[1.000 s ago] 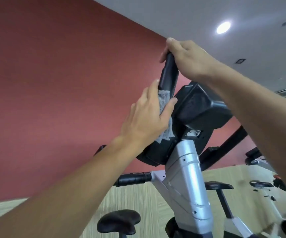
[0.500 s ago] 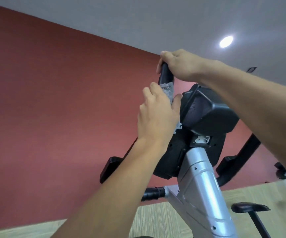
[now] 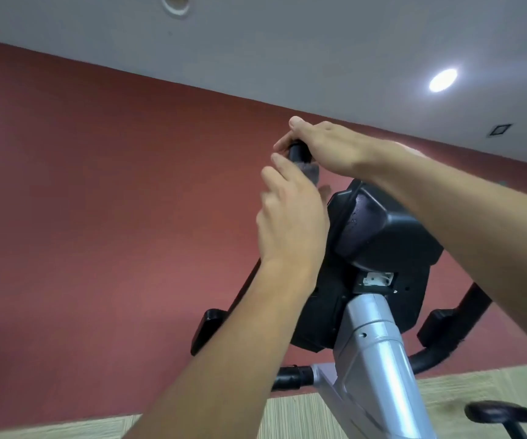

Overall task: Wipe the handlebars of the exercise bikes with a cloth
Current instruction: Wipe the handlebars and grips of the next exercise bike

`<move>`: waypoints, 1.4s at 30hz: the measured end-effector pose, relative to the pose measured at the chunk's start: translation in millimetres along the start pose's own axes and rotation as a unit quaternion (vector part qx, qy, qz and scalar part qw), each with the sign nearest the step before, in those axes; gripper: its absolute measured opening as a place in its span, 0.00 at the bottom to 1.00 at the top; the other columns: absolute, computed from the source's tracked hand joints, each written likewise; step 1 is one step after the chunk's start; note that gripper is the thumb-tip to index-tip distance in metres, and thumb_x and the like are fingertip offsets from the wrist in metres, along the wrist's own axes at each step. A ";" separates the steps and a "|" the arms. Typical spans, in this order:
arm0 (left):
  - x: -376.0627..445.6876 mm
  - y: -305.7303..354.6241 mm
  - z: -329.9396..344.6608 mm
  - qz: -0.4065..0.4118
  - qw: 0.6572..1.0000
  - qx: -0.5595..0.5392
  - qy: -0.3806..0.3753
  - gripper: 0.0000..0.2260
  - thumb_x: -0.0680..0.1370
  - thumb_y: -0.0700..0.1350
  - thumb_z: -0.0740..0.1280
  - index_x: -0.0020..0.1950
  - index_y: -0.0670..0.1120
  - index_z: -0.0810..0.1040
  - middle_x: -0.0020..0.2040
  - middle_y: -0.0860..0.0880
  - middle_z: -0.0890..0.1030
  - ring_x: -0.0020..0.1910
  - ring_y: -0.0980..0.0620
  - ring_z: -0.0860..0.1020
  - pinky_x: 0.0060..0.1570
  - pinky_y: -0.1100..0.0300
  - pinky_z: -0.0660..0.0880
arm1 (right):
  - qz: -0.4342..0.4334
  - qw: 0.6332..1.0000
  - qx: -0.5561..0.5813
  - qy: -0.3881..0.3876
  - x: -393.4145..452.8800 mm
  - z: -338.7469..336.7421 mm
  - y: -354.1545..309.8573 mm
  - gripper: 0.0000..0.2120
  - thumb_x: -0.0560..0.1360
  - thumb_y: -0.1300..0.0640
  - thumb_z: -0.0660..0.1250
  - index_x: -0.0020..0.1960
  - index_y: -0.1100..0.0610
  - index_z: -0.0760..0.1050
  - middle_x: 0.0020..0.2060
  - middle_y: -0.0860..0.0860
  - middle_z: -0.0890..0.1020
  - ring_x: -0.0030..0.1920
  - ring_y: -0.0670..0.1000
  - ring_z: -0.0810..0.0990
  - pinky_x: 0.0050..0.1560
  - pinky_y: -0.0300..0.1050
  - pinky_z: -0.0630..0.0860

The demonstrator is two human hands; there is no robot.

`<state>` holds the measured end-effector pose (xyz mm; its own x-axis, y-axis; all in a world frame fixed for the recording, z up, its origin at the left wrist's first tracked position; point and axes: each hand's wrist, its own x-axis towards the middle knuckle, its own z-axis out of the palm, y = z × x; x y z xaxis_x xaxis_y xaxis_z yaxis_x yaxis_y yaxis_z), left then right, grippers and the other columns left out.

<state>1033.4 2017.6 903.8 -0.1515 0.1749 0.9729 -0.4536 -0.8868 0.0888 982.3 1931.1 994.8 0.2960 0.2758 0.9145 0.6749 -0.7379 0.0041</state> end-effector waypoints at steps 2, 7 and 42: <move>-19.8 -9.1 2.4 0.035 0.998 0.037 0.025 0.41 0.78 0.60 0.69 0.78 0.34 0.58 0.56 0.43 0.72 0.44 0.49 0.81 0.32 0.58 0.76 | 0.000 1.000 0.018 0.003 0.1 1.7 0.4 0.28 0.87 0.44 0.44 0.60 0.53 0.82 0.57 0.48 0.84 0.60 0.48 0.79 0.65 0.44 0.70; -32.2 -10.9 -4.1 0.070 0.997 0.012 0.013 0.37 0.82 0.59 0.58 0.80 0.33 0.52 0.65 0.39 0.68 0.51 0.45 0.74 0.40 0.54 0.79 | -0.012 1.000 -0.011 -0.003 0.2 -1.1 1.6 0.29 0.87 0.44 0.45 0.55 0.54 0.83 0.56 0.50 0.83 0.59 0.51 0.80 0.68 0.50 0.72; -45.9 -62.1 26.8 0.120 0.973 -0.140 0.139 0.23 0.83 0.53 0.58 0.70 0.38 0.75 0.50 0.45 0.80 0.32 0.46 0.81 0.27 0.61 0.62 | -0.048 0.940 -0.294 0.163 -2.2 23.6 1.1 0.19 0.84 0.49 0.49 0.53 0.58 0.76 0.45 0.58 0.80 0.51 0.62 0.74 0.50 0.53 0.70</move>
<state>1092.1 2053.2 859.4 -0.4959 0.1212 0.8599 -0.5914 -0.7722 -0.2323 998.4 1944.2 983.3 -0.0357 0.2260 0.9735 0.1687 -0.9587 0.2288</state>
